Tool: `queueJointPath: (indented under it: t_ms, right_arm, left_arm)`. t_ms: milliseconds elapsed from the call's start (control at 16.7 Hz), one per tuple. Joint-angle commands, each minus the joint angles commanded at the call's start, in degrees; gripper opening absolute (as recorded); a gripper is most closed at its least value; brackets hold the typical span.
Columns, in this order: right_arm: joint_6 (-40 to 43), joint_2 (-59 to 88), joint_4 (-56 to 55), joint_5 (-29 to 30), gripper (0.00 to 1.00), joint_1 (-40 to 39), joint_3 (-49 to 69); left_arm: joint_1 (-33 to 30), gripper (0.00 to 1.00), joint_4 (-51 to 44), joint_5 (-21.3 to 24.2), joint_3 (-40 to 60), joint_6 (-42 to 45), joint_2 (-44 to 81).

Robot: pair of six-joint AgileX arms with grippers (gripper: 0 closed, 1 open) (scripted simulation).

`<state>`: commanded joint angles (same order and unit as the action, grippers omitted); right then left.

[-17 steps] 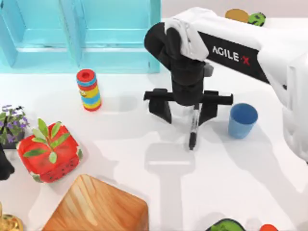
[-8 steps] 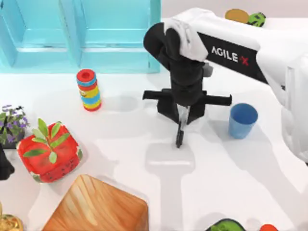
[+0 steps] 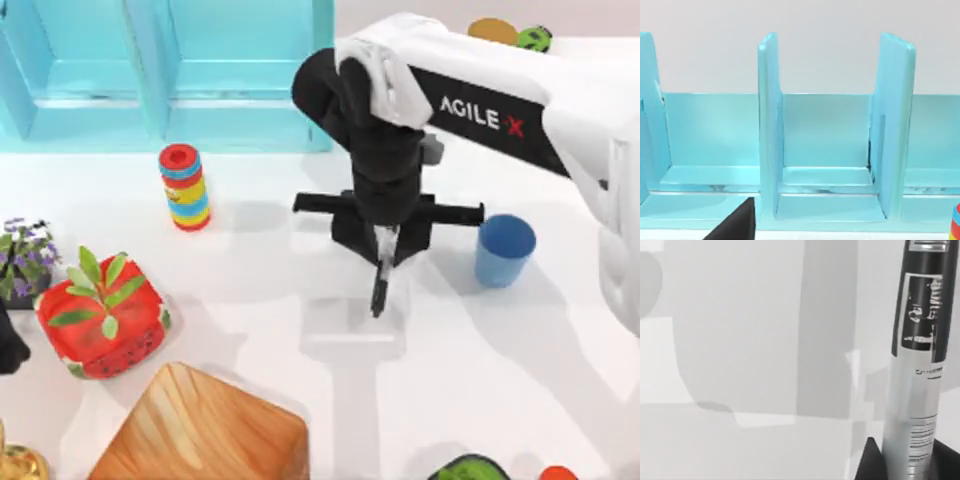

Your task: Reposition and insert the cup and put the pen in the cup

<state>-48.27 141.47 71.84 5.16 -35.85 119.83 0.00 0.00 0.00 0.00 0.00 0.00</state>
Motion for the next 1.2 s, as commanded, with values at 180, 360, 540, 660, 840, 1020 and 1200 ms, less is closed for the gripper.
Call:
queueJointPath:
  t_ms: [180,360,540,660,840,1020,1200]
  right_arm:
    - [-1.75,-8.39,1.68,-0.11,0.0,-2.2,-5.46]
    - [-3.55,-16.76,3.4,-0.33,0.0,-4.52,-11.42]
    - [-5.7,-19.85,4.92,-0.44,0.0,-6.3,-14.35]
    - [-5.72,-19.87,4.93,-0.44,0.0,-6.31,-14.37]
    - [-5.34,-19.74,4.23,-0.02,0.0,-6.07,-14.61]
    - [-2.29,-20.31,-1.01,3.79,0.0,-6.54,-18.47]
    - [3.15,-21.45,-11.73,10.59,0.0,-7.35,-25.41]
  left_arm:
    - [0.0,1.0,0.0,0.0,0.0,0.0,0.0]
    - [0.0,1.0,0.0,0.0,0.0,0.0,0.0]
    - [0.0,1.0,0.0,0.0,0.0,0.0,0.0]
    - [0.0,1.0,0.0,0.0,0.0,0.0,0.0]
    - [0.0,1.0,0.0,0.0,0.0,0.0,0.0]
    - [0.0,1.0,0.0,0.0,0.0,0.0,0.0]
    - [0.0,1.0,0.0,0.0,0.0,0.0,0.0]
